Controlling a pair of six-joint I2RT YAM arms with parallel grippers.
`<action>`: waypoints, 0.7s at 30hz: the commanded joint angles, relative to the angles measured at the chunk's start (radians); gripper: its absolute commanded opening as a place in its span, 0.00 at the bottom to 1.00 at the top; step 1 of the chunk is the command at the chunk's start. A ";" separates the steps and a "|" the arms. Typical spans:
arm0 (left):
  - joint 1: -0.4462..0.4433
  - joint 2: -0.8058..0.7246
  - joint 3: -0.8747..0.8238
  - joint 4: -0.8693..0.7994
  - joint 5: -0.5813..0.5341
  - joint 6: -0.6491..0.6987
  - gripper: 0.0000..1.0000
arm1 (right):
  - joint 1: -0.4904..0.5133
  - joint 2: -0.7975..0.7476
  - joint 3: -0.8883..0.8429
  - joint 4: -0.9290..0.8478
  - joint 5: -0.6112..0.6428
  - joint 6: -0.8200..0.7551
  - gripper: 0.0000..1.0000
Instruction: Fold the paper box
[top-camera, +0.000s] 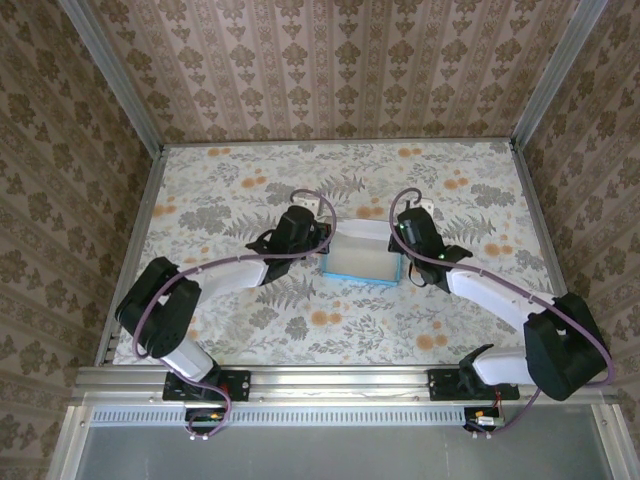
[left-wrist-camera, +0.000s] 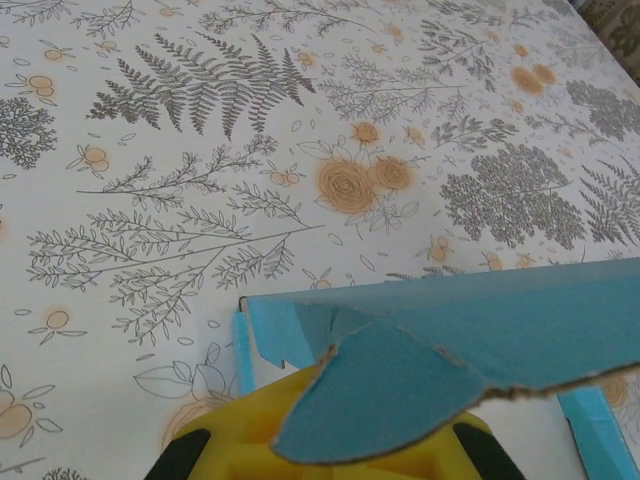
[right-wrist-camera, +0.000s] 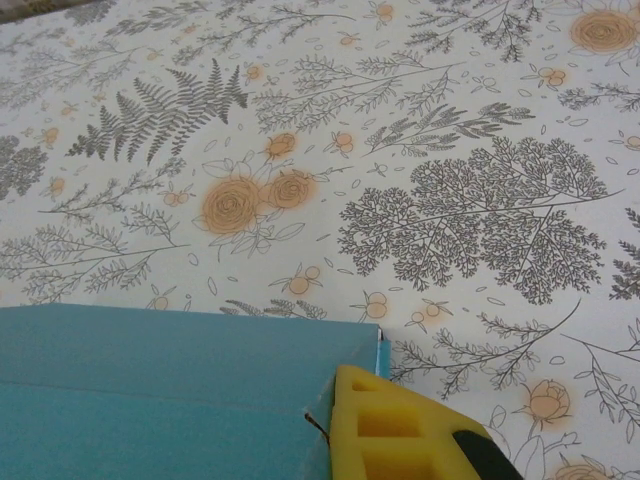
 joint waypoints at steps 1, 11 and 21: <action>-0.025 -0.024 -0.057 0.047 -0.028 0.007 0.00 | 0.015 -0.070 -0.054 0.186 -0.046 0.015 0.05; -0.090 -0.029 -0.166 0.184 -0.094 0.018 0.00 | 0.044 -0.169 -0.220 0.288 -0.066 -0.008 0.08; -0.191 -0.023 -0.303 0.366 -0.189 0.071 0.00 | 0.069 -0.247 -0.330 0.322 -0.071 0.025 0.13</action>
